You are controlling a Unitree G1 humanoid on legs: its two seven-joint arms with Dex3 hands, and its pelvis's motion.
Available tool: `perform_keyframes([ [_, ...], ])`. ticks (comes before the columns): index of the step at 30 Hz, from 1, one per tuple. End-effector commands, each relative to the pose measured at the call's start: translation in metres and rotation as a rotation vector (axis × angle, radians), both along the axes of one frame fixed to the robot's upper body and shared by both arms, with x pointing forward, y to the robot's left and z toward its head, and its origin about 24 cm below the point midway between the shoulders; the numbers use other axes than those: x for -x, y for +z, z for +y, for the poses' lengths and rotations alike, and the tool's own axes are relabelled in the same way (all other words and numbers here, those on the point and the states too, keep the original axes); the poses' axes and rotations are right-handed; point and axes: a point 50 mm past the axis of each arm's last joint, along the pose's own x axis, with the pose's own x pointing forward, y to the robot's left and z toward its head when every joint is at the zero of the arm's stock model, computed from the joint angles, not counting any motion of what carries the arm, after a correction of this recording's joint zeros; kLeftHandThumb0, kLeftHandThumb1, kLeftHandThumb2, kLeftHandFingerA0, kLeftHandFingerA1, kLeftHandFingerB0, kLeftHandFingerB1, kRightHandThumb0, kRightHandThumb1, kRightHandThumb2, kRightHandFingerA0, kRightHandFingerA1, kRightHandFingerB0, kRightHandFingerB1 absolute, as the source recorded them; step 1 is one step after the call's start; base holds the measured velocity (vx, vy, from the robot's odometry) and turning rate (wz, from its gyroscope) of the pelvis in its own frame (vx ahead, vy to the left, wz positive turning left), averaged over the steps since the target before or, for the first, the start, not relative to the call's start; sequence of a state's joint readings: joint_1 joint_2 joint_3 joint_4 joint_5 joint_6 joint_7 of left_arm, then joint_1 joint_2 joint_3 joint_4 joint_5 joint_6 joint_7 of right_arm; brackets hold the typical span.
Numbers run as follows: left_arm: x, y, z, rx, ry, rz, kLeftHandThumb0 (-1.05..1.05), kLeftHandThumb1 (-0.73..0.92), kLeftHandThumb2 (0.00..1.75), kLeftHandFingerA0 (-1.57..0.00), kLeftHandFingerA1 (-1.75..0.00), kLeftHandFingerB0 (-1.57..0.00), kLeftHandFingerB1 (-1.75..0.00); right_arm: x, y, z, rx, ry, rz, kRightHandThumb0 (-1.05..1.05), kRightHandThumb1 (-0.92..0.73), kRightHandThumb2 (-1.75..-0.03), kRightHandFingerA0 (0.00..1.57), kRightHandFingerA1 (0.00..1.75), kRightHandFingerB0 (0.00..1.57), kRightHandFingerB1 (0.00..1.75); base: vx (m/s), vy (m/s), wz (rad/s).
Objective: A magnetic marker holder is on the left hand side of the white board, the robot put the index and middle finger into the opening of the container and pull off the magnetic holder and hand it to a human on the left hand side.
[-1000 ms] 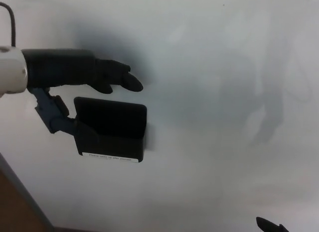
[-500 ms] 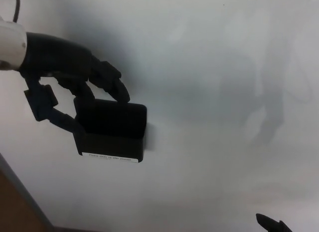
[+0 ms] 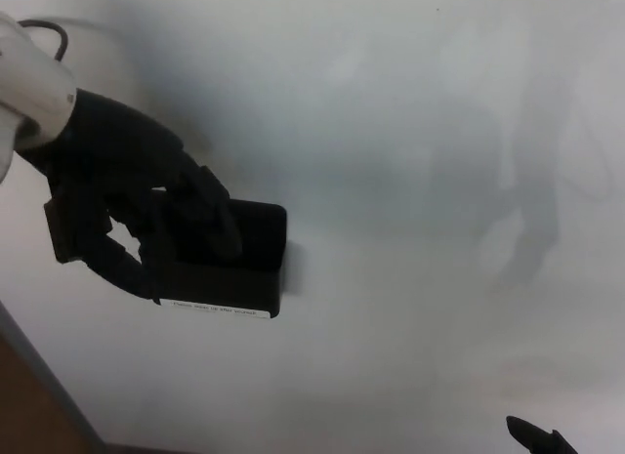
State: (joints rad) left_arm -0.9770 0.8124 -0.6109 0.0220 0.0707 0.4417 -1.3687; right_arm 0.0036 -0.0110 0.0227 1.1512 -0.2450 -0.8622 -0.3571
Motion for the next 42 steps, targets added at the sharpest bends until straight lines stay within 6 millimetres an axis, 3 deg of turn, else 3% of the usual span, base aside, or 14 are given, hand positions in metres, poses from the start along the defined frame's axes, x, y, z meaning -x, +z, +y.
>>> perform_keyframes([
  [1, -0.002, -0.017, 0.004, -0.056, 0.030, 0.034, -0.81, 0.56, 0.90, -0.34, -0.52, -0.04, -0.25, 0.001, 0.002, -0.005, 0.023, -0.011, -0.020, -0.52, -0.65, -0.60, 0.65, 0.45, 0.49, 0.39, 0.00, 0.000, 0.00],
  [7, -0.006, -0.028, 0.004, -0.033, 0.072, -0.006, -0.76, 0.51, 0.87, -0.35, -0.52, -0.02, -0.20, 0.001, 0.002, -0.006, 0.020, -0.009, -0.017, -0.52, -0.65, -0.60, 0.65, 0.45, 0.53, 0.40, 0.00, 0.000, 0.00],
  [8, -0.006, -0.029, 0.003, -0.015, 0.084, -0.021, -0.75, 0.63, 0.59, -0.45, -0.40, -0.03, -0.22, 0.001, 0.001, -0.005, 0.016, -0.011, -0.015, -0.53, -0.65, -0.60, 0.65, 0.45, 0.54, 0.41, 0.00, 0.000, 0.00],
  [14, -0.009, -0.024, 0.001, 0.045, 0.091, -0.096, -0.79, 0.49, 0.87, -0.39, -0.53, 0.00, -0.11, 0.001, 0.001, -0.006, 0.028, -0.003, -0.014, -0.54, -0.65, -0.60, 0.66, 0.45, 0.57, 0.41, 0.00, 0.000, 0.00],
  [24, -0.008, -0.016, 0.005, 0.085, 0.102, -0.157, -0.77, 0.49, 0.84, -0.41, -0.53, -0.03, -0.11, 0.001, 0.001, -0.005, 0.033, 0.000, -0.010, -0.58, -0.61, -0.63, 0.65, 0.48, 0.55, 0.43, 0.00, 0.000, 0.00],
  [25, -0.008, -0.014, 0.005, 0.088, 0.104, -0.164, -0.74, 0.58, 0.58, -0.49, -0.42, 0.00, -0.21, 0.001, 0.001, -0.005, 0.035, 0.001, -0.009, -0.58, -0.61, -0.63, 0.65, 0.48, 0.55, 0.43, 0.00, 0.000, 0.00],
  [28, -0.010, -0.006, 0.004, 0.097, 0.099, -0.182, -0.77, 0.48, 0.85, -0.27, -0.49, 0.00, -0.11, 0.000, 0.002, -0.006, 0.043, 0.006, -0.012, -0.58, -0.63, -0.62, 0.65, 0.47, 0.56, 0.43, 0.00, 0.000, 0.00],
  [30, -0.010, 0.000, 0.004, 0.101, 0.101, -0.192, -0.75, 0.58, 0.59, -0.31, -0.36, 0.00, -0.19, 0.000, 0.002, -0.007, 0.041, 0.004, -0.015, -0.58, -0.61, -0.64, 0.66, 0.48, 0.56, 0.43, 0.00, 0.000, 0.00],
  [31, -0.010, 0.001, 0.004, 0.105, 0.098, -0.195, -0.74, 0.58, 0.60, -0.35, -0.38, 0.00, -0.20, 0.000, 0.002, -0.007, 0.042, 0.004, -0.015, -0.50, -0.53, -0.94, 0.66, 0.66, 0.44, 0.54, 0.00, 0.000, 0.00],
  [33, -0.010, 0.002, 0.005, 0.108, 0.099, -0.196, -0.73, 0.58, 0.57, -0.37, -0.38, 0.00, -0.22, 0.000, 0.002, -0.007, 0.045, 0.003, -0.016, -0.56, -0.61, -0.63, 0.71, 0.50, 0.56, 0.44, 0.00, 0.000, 0.00],
  [36, -0.009, -0.003, 0.008, 0.101, 0.101, -0.189, -0.74, 0.59, 0.58, -0.38, -0.39, 0.00, -0.22, -0.001, 0.002, -0.006, 0.039, 0.003, -0.016, -0.57, -0.60, -0.63, 0.72, 0.50, 0.56, 0.44, 0.00, 0.000, 0.00],
  [37, -0.008, -0.006, 0.009, 0.091, 0.103, -0.184, -0.78, 0.49, 0.85, -0.41, -0.53, -0.01, -0.12, 0.000, 0.002, -0.005, 0.038, 0.005, -0.015, -0.58, -0.60, -0.63, 0.69, 0.49, 0.57, 0.44, 0.00, 0.000, 0.00],
  [39, -0.007, -0.011, 0.010, 0.080, 0.108, -0.176, -0.74, 0.59, 0.58, -0.40, -0.40, 0.00, -0.22, 0.001, 0.001, -0.005, 0.039, 0.009, -0.012, -0.50, -0.53, -0.94, 0.66, 0.65, 0.45, 0.55, 0.00, 0.000, 0.00],
  [42, -0.005, -0.021, 0.012, 0.081, 0.116, -0.159, -0.78, 0.48, 0.84, -0.38, -0.52, 0.00, -0.14, 0.002, 0.001, -0.004, 0.035, 0.014, -0.013, -0.57, -0.61, -0.63, 0.67, 0.48, 0.57, 0.44, 0.00, 0.000, 0.00],
])
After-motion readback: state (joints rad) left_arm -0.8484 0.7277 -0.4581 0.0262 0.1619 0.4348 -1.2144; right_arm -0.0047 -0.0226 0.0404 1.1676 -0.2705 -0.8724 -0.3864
